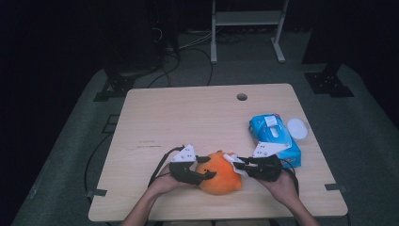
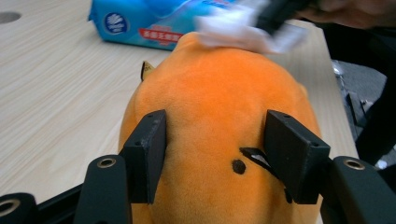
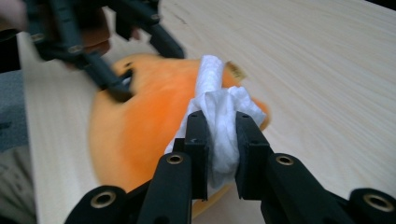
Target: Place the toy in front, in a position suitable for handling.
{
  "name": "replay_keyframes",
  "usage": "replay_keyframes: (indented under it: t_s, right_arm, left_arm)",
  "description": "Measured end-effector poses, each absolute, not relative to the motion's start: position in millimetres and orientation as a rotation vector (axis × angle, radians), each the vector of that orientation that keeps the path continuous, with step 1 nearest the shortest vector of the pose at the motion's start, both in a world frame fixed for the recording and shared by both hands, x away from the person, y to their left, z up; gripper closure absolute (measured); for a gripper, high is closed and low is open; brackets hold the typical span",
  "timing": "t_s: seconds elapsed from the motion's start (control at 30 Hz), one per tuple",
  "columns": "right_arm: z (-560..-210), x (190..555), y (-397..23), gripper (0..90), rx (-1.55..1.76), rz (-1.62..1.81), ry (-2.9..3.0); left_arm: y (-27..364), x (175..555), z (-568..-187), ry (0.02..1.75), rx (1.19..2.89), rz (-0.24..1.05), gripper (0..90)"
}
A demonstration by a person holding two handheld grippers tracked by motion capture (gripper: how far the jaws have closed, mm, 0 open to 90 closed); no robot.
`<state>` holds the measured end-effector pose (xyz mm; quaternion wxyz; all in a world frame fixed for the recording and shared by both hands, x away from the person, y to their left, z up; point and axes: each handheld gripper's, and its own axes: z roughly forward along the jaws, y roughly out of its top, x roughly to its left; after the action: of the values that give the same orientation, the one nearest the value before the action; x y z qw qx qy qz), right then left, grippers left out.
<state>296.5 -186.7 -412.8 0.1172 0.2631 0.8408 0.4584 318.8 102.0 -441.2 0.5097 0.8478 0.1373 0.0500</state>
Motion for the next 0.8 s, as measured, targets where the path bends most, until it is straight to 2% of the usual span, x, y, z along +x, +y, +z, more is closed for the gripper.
replay_keyframes:
  t_s: [0.2,0.47,0.8]
  right_arm:
    - [-412,314,-188,76.9,0.819,1.349,2.454]
    - [-404,319,-168,76.9,0.759,1.348,2.459]
    - [-409,321,-179,76.9,0.798,1.322,2.46]
  left_arm:
    - [97,314,-439,0.286,2.062,0.146,39.8]
    - [92,307,-437,0.208,2.071,0.154,39.5]
    - [92,309,-437,0.247,2.068,0.152,38.9]
